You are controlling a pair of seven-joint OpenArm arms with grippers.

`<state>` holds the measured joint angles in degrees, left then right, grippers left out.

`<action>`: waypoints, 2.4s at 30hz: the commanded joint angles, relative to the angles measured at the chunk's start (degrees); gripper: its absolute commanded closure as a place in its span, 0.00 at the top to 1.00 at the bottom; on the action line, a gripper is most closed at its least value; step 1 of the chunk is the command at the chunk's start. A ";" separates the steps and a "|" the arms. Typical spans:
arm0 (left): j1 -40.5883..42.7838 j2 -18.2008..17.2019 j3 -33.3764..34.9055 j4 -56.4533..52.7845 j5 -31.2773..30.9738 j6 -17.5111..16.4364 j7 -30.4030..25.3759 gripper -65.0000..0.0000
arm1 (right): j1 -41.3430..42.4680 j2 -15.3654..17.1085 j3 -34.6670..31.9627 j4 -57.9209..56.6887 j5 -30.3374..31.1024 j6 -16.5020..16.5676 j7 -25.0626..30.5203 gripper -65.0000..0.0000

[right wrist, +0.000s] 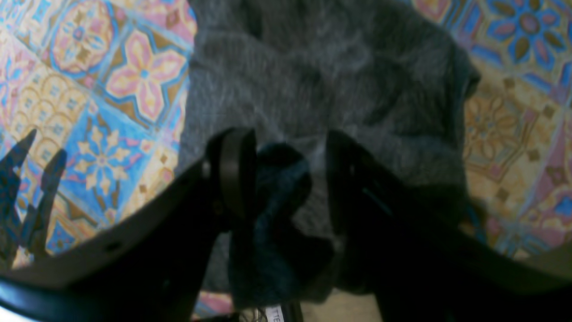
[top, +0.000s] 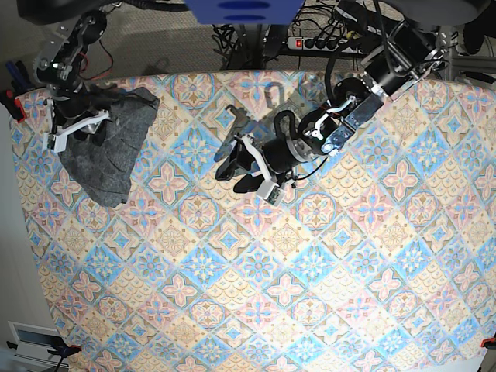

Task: Layout the t-shirt on the table in an organized manner, then fold the t-shirt properly
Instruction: 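Pull the grey shirt toward the table corner with the right gripper, then press and smooth the folded shirt flat with the right gripper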

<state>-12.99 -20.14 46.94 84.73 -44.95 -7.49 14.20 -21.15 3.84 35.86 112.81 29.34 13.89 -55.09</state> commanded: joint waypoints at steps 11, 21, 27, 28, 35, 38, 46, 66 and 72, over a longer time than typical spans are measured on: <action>-1.20 -0.03 -0.48 1.03 -0.28 -0.56 -1.40 0.46 | -3.42 0.16 2.25 -0.95 -7.94 0.22 0.80 0.37; -0.76 -0.03 -0.39 1.12 -0.37 -0.56 -1.40 0.46 | -2.99 -6.17 16.50 -0.77 -16.90 -0.04 0.80 0.37; -0.76 0.05 -0.39 1.12 -0.46 -0.56 -1.40 0.46 | -3.25 -6.25 16.14 2.22 -16.82 0.13 1.24 0.37; -0.76 0.14 -0.39 1.12 -0.46 -0.56 -1.40 0.46 | -3.25 -6.25 15.53 2.57 -16.82 0.22 1.24 0.37; -0.76 1.02 -0.39 1.82 -0.19 -0.56 -1.40 0.46 | -3.07 -2.82 3.22 2.92 -16.82 6.81 1.42 0.37; -0.76 1.11 -0.39 1.82 -0.19 -0.56 -1.40 0.46 | -2.90 -2.65 -1.26 2.92 -16.99 8.04 2.04 0.37; -0.76 1.02 -0.39 1.65 -0.19 -0.56 -1.40 0.46 | -2.99 -0.45 -6.89 2.92 -20.77 8.04 11.44 0.37; -2.35 2.78 -0.39 1.73 -0.11 -0.56 -1.40 0.46 | 8.71 0.60 -9.61 -12.11 -31.67 16.84 25.60 0.37; -2.43 2.87 -0.39 1.73 -0.11 -0.56 -1.40 0.46 | 8.71 0.43 -9.53 -18.62 -31.67 16.92 26.30 0.37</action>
<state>-14.44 -17.47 46.87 85.43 -44.75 -7.31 14.02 -12.51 3.81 26.09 93.38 -2.11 30.65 -28.32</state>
